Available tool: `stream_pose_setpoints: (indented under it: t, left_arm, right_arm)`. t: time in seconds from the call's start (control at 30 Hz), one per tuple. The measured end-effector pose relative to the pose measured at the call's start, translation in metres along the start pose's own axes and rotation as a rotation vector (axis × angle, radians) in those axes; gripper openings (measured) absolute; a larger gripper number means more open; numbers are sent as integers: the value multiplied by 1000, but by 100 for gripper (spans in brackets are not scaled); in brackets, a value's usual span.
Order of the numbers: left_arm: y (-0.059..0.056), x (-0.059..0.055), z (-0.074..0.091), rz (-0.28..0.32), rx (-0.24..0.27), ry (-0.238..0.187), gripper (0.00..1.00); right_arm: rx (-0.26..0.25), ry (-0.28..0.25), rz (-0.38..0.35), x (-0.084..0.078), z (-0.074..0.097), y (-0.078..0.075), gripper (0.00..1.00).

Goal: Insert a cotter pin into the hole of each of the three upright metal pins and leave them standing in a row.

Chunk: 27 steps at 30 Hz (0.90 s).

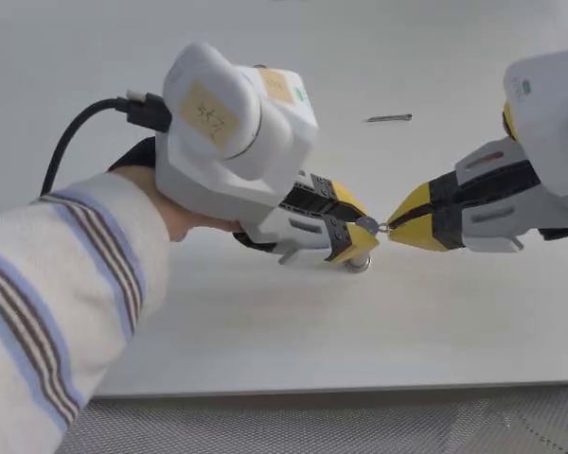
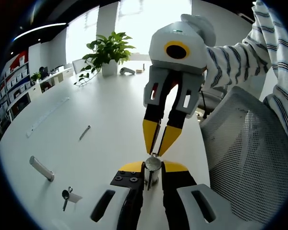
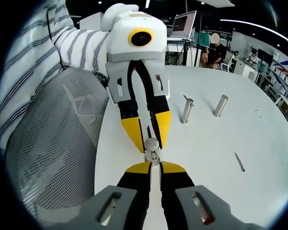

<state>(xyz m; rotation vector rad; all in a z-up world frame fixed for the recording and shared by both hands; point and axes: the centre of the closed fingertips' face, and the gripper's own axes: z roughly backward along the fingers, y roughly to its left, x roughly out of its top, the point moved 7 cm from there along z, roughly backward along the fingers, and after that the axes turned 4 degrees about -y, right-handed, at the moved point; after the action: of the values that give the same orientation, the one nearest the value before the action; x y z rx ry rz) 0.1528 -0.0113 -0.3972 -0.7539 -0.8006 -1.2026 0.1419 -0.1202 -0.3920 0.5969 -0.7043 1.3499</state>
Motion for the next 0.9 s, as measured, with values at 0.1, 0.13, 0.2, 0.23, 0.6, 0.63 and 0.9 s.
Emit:
stream_pose_setpoints:
  t: [0.1, 0.13, 0.2, 0.23, 0.6, 0.63, 0.9]
  left_arm:
    - [-1, 2, 3, -2, -1, -25, 11]
    - [-2, 2, 4, 1, -4, -28, 12]
    - [-5, 2, 6, -11, -13, -33, 17]
    - [-6, 1, 7, -21, -10, -33, 22]
    - [-21, -18, 31, 46, 20, -48, 58]
    - [-23, -21, 33, 54, 22, -51, 61]
    - [-20, -34, 50, 104, 134, -36, 92]
  right_arm:
    - [0, 9, 3, -2, 1, -1, 5]
    - [-2, 9, 2, -2, 0, -1, 6]
    - [-4, 2, -4, 0, 0, 0, 8]
    - [-5, 0, -6, 0, 0, 1, 8]
    - [-12, -38, -48, 7, -11, 5, 18]
    - [-9, -37, -48, 7, -12, 6, 19]
    - [-7, -48, -74, 8, -20, 4, 22]
